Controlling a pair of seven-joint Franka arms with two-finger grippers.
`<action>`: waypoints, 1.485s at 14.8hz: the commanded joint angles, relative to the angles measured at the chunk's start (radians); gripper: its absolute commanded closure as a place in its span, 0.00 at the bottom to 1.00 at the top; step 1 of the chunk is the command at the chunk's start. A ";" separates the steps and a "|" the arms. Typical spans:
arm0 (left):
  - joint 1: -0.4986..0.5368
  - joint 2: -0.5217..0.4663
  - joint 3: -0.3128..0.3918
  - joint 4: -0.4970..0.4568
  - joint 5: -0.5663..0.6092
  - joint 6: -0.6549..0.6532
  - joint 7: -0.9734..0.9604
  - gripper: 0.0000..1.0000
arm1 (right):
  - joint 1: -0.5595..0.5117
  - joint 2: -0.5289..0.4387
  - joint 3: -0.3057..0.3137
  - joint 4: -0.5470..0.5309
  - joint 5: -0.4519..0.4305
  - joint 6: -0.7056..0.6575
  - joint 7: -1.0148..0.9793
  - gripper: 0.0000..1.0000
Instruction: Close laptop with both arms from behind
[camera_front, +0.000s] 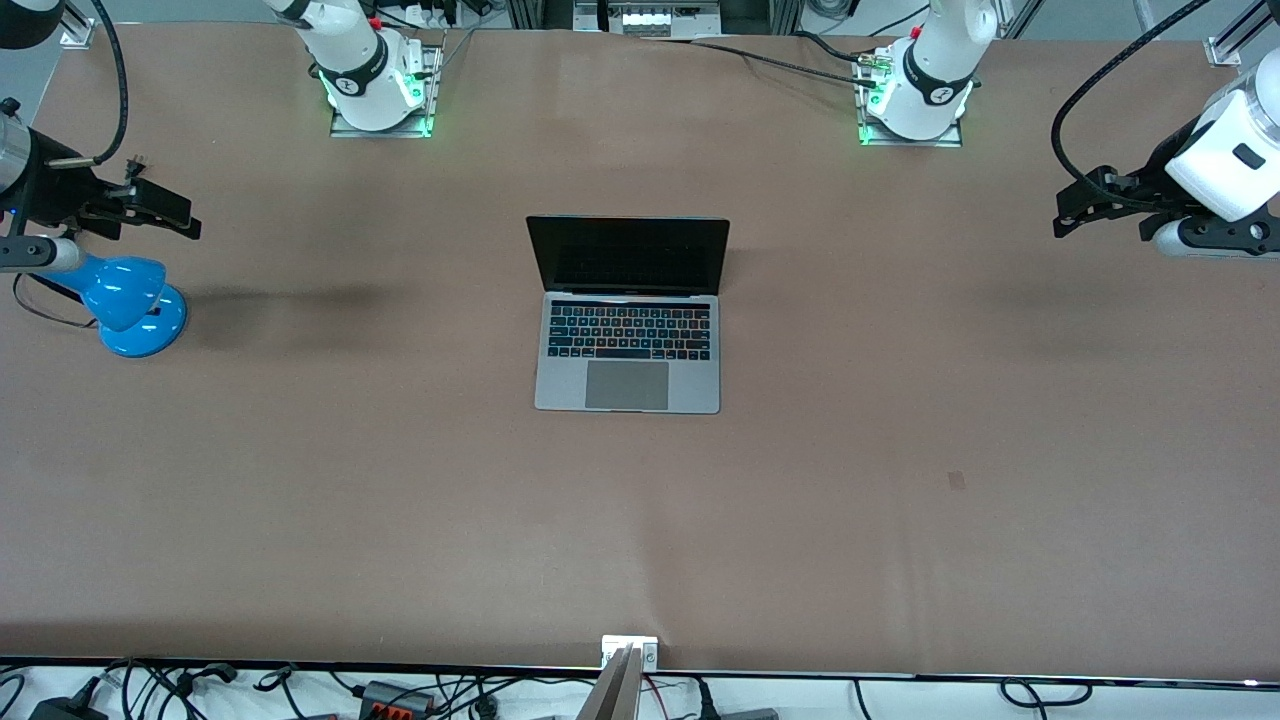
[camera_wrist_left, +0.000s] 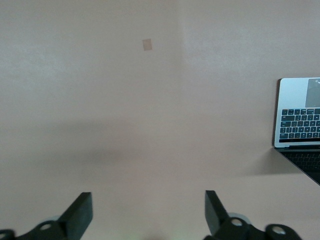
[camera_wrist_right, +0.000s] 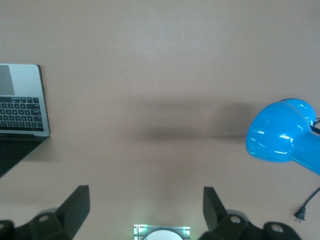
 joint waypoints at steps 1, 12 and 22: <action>0.002 0.015 -0.011 0.036 0.009 -0.041 -0.006 0.61 | -0.001 0.020 0.007 0.028 0.003 -0.040 -0.007 0.00; 0.036 0.018 -0.010 0.031 -0.029 -0.099 -0.005 0.99 | 0.027 0.054 0.007 0.023 0.002 -0.105 -0.019 0.98; 0.036 0.026 -0.010 0.021 -0.029 -0.115 0.006 0.99 | 0.061 0.043 0.009 0.020 0.015 -0.234 -0.016 0.99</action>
